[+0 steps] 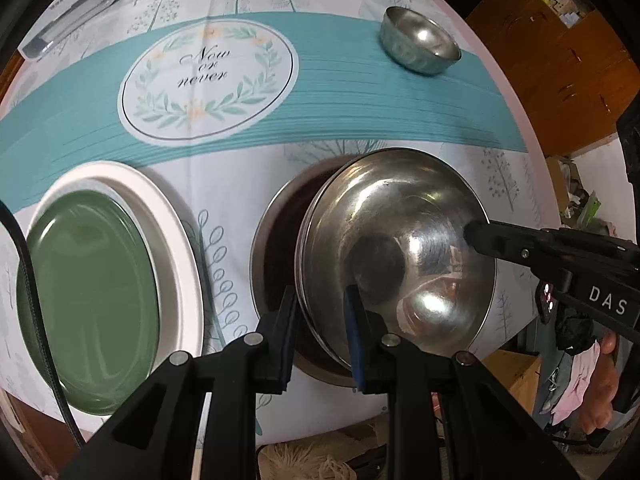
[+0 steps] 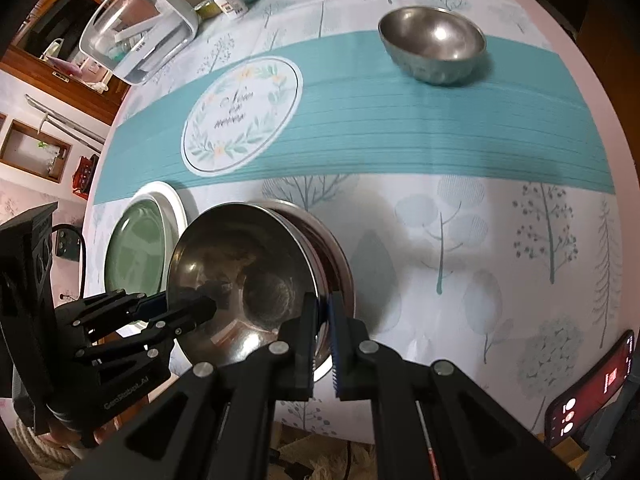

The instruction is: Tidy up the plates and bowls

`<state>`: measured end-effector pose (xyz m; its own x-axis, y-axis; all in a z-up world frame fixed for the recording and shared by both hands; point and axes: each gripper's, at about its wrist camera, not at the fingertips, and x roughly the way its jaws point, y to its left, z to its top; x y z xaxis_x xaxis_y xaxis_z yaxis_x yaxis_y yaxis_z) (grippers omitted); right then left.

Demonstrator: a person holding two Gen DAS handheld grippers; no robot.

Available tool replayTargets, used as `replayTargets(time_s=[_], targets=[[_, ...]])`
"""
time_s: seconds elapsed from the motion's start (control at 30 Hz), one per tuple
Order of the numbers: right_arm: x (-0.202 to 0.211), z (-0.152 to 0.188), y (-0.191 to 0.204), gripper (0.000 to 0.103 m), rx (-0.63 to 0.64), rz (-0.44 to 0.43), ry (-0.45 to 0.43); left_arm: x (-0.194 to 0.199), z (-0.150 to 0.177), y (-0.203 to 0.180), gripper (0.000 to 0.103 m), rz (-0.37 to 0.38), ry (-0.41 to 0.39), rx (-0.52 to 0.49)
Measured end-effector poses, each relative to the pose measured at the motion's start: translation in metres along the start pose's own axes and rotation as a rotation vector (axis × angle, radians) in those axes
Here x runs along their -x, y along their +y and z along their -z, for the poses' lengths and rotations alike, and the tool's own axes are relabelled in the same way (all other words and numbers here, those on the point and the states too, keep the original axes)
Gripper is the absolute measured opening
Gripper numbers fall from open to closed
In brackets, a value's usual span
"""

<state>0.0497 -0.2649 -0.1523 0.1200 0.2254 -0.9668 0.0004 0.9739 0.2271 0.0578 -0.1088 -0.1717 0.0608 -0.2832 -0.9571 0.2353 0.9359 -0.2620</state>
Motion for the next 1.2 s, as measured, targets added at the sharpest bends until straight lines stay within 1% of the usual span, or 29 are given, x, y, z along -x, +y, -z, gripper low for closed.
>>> replayTargets(time_s=[0.2, 0.33, 0.37, 0.43, 0.53, 0.63, 0.9, 0.97, 1.03, 1.2], targets=[[-0.010, 0.003, 0.002, 0.006, 0.007, 0.008, 0.026, -0.005, 0.003, 0.002, 0.020, -0.007, 0.013, 0.007], [-0.013, 0.003, 0.003, 0.006, 0.013, 0.023, 0.029, -0.009, 0.004, 0.001, 0.021, -0.010, 0.024, 0.003], [-0.013, 0.003, 0.003, 0.006, 0.018, 0.030, 0.027, -0.009, 0.004, 0.000, 0.023, -0.012, 0.024, -0.001], [-0.014, 0.004, 0.006, 0.009, 0.033, 0.035, 0.027, -0.008, 0.004, -0.001, 0.034, -0.006, 0.015, -0.003], [-0.014, 0.005, 0.011, 0.009, 0.063, 0.058, 0.018, -0.002, 0.002, -0.002, 0.044, 0.003, -0.016, -0.001], [-0.011, 0.006, 0.016, 0.011, 0.087, 0.076, 0.000, 0.005, 0.001, -0.002, 0.052, -0.001, -0.047, 0.008], [0.001, 0.007, 0.019, 0.012, 0.102, 0.066, -0.037, 0.017, -0.002, 0.006, 0.054, 0.007, -0.078, 0.046], [0.004, 0.007, 0.019, 0.012, 0.103, 0.060, -0.045, 0.021, -0.001, 0.006, 0.057, 0.011, -0.087, 0.053], [0.009, 0.007, 0.020, 0.012, 0.110, 0.053, -0.059, 0.025, -0.001, 0.005, 0.065, 0.017, -0.102, 0.054], [0.021, 0.009, 0.022, 0.012, 0.130, 0.029, -0.083, 0.036, -0.003, -0.004, 0.066, 0.023, -0.125, 0.042]])
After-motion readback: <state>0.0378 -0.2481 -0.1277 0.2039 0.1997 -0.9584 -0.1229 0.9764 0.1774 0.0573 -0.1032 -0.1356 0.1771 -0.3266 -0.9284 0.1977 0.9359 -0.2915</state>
